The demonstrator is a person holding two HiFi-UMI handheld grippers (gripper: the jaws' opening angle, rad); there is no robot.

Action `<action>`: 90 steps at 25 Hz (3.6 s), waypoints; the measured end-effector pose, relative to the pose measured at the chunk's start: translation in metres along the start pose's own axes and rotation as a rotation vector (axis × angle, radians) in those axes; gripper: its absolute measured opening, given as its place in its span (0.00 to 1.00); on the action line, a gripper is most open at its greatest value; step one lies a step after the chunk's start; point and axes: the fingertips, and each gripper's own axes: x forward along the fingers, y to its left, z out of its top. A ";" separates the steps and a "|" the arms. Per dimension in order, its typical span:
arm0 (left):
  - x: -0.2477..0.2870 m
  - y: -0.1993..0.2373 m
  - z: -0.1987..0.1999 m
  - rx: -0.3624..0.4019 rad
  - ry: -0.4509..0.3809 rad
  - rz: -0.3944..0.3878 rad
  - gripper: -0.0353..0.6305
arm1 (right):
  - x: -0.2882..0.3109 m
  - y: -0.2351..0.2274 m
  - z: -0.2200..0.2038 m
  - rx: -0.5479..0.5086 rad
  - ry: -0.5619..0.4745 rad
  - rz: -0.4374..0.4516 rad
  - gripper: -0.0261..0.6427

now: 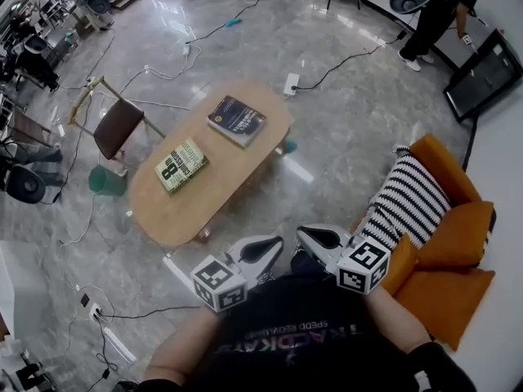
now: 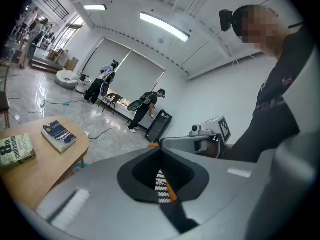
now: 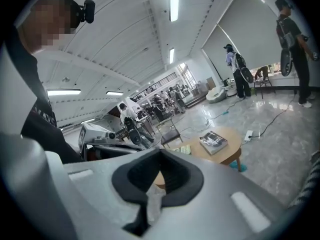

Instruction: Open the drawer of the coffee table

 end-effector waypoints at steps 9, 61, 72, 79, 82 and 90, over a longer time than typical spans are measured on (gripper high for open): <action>0.039 0.027 0.018 -0.027 -0.039 0.104 0.05 | 0.003 -0.050 0.024 -0.007 0.051 0.052 0.04; 0.085 0.189 0.119 -0.093 -0.236 0.330 0.05 | 0.107 -0.175 0.142 -0.099 0.090 0.103 0.04; 0.204 0.176 0.118 -0.138 -0.196 0.379 0.05 | 0.066 -0.273 0.161 -0.096 0.144 0.190 0.04; 0.253 0.176 0.129 -0.133 -0.191 0.447 0.05 | 0.049 -0.319 0.171 -0.089 0.183 0.250 0.04; 0.268 0.168 0.136 -0.130 -0.195 0.489 0.05 | 0.041 -0.331 0.177 -0.096 0.204 0.295 0.04; 0.292 0.183 0.121 -0.106 -0.192 0.579 0.06 | 0.051 -0.374 0.167 -0.118 0.270 0.356 0.04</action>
